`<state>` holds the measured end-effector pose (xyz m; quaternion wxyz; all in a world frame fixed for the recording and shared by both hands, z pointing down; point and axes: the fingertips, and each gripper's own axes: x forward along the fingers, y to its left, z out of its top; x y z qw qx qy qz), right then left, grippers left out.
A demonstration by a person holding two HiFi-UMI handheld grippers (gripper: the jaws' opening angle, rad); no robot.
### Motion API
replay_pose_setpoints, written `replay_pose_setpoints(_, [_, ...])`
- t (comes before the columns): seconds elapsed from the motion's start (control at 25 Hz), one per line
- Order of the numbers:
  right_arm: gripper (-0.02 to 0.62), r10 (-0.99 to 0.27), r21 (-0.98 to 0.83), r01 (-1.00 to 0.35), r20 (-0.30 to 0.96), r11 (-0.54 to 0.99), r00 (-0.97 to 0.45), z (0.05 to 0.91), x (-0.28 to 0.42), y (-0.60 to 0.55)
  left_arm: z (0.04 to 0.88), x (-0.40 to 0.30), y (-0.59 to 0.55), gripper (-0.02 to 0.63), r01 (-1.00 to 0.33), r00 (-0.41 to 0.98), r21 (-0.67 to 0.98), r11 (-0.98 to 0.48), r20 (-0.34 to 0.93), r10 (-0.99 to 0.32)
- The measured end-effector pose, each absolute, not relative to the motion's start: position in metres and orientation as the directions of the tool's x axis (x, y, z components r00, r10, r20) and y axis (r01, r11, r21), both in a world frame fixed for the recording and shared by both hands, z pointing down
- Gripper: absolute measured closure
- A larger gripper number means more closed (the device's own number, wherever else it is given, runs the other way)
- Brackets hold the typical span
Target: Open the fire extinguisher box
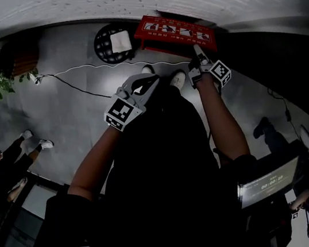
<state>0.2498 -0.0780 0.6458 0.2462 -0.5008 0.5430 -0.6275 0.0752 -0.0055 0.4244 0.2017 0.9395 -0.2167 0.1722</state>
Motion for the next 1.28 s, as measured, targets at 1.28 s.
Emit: replay_pose_setpoints(1.28, [0.546,-0.894,-0.921,-0.307,0.332,-0.239,-0.3,0.611,0.3,-0.225,0.393,0.028,-0.044,0.604,-0.617,0.765,0.262,-0.743,0.422,-0.486])
